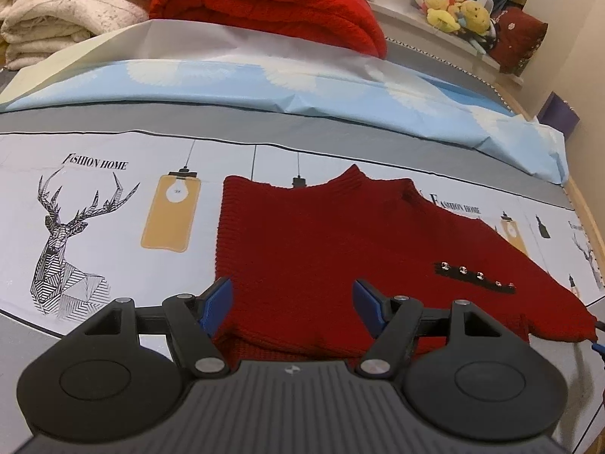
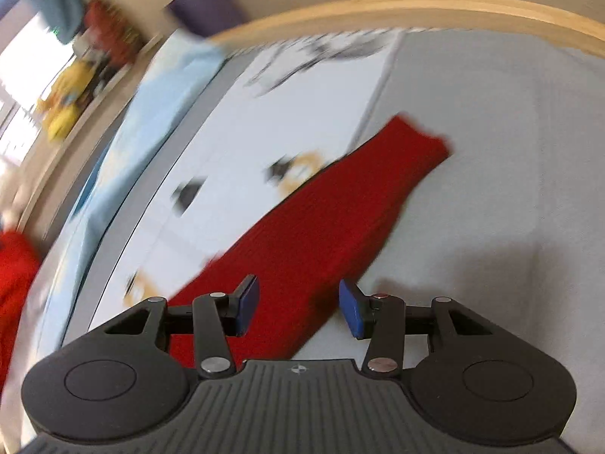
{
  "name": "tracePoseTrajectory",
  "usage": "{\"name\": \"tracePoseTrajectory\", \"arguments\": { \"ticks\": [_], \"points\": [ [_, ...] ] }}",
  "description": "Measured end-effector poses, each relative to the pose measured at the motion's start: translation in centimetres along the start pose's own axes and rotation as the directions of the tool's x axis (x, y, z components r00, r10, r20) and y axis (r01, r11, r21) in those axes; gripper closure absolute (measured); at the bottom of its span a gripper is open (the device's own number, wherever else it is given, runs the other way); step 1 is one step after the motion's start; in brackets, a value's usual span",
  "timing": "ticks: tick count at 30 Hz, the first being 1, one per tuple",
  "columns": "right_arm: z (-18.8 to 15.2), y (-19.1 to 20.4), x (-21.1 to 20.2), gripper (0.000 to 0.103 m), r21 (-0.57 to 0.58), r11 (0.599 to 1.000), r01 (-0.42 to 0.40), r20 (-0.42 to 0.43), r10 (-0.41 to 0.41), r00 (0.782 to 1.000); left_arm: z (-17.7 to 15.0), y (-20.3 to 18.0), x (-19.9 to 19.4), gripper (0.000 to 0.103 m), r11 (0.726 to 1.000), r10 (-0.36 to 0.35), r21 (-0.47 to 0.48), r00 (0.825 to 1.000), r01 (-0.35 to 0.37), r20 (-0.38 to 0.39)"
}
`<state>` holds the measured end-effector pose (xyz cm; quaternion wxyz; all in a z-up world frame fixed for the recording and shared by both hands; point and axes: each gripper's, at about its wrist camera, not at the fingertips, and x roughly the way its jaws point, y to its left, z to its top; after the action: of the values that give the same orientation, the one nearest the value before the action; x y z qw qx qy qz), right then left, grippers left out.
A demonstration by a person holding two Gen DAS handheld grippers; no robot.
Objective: Fold small clothes
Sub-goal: 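Grasp the other sleeve cuff with the right tool and lift it, then fold the held sleeve across the sweater body with the right tool and release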
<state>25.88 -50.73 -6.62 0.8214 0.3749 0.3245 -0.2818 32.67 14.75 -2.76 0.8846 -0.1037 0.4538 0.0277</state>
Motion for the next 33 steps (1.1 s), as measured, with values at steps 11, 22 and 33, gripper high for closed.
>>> {"name": "tracePoseTrajectory", "arguments": {
  "ticks": [11, 22, 33],
  "points": [
    [1.4, -4.9, 5.7, 0.054, 0.204, 0.978, -0.045, -0.004, 0.047, 0.999, -0.3, -0.5, 0.1, 0.027, 1.000, 0.012, 0.025, 1.000, -0.012, 0.009],
    [1.3, 0.5, 4.5, 0.089, 0.003, 0.993, 0.118, 0.143, -0.117, 0.983, 0.2, 1.5, -0.5, 0.027, 1.000, 0.019, -0.010, 1.000, -0.018, 0.019],
    [-17.5, 23.9, -10.6, 0.089, -0.789, 0.524, -0.321, 0.119, 0.642, 0.757, 1.4, 5.7, -2.0, 0.027, 0.994, 0.040, -0.103, 0.998, -0.035, 0.046]
  ]
}}
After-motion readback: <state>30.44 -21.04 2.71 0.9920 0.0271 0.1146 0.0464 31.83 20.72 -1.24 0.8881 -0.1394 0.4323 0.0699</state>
